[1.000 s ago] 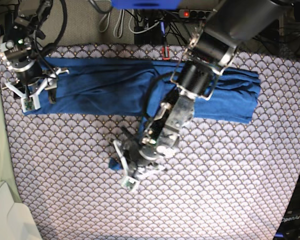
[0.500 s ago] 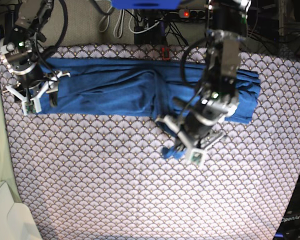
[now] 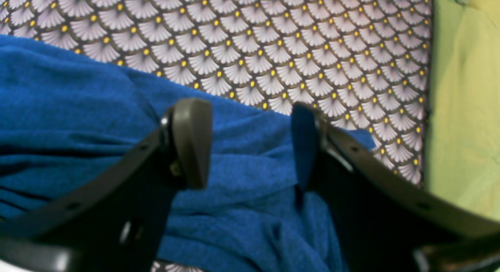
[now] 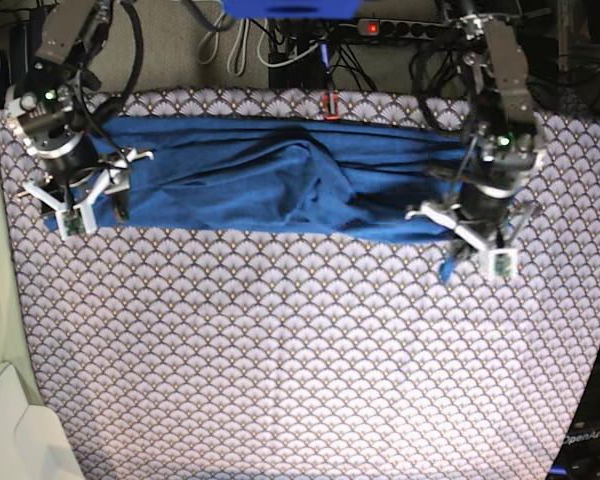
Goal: Fold the T-shirt properly
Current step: 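Lay the sleeve across the folded shirt with the left gripper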
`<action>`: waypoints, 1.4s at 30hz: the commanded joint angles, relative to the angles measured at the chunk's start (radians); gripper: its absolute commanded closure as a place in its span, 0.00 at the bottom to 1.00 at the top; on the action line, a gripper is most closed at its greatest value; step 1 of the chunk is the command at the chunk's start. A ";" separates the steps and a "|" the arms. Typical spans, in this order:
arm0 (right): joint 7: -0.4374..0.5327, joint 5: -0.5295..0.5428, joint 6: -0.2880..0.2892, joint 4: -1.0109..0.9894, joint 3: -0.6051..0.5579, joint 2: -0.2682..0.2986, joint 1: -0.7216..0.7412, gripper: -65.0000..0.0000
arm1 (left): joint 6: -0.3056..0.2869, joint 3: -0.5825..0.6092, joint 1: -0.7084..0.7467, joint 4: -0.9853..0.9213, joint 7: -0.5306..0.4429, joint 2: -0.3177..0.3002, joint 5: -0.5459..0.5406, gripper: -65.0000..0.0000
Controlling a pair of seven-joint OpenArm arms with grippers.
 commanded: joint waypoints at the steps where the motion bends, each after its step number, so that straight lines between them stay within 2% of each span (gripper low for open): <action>1: 0.023 0.015 -0.001 0.015 -0.002 0.006 0.006 0.49 | -0.002 -0.009 -0.003 0.020 -0.018 -0.001 -0.006 1.00; 5: 0.023 0.015 -0.001 0.015 -0.004 0.006 0.008 0.49 | -0.006 -0.015 0.028 0.020 -0.018 -0.055 -0.007 1.00; 8: 0.023 0.015 -0.001 0.015 -0.004 0.006 0.008 0.49 | -0.072 -0.024 0.040 0.017 -0.018 -0.070 -0.007 1.00; 11: 0.023 0.015 -0.001 0.013 -0.004 0.006 0.008 0.49 | -0.140 -0.084 0.056 0.020 -0.013 -0.069 -0.007 1.00; 16: 0.023 0.015 -0.001 0.012 -0.004 0.006 0.008 0.49 | -0.189 -0.162 0.060 0.010 -0.012 -0.067 -0.007 1.00; 21: 0.023 0.015 -0.001 0.012 -0.004 0.006 0.008 0.49 | -0.201 -0.193 0.063 0.009 -0.009 -0.067 -0.006 1.00; 34: 0.023 0.015 -0.001 0.012 -0.004 0.006 0.002 0.49 | -0.201 -0.182 0.085 -0.023 -0.004 -0.067 -0.001 0.99; 40: 0.023 0.015 -0.001 0.012 -0.004 0.006 0.002 0.49 | -0.203 -0.182 0.097 -0.019 0.105 -0.073 -0.006 0.99; 42: 0.023 0.015 -0.001 0.012 -0.004 0.006 0.003 0.49 | -0.203 -0.182 0.099 -0.017 0.110 -0.073 -0.006 0.95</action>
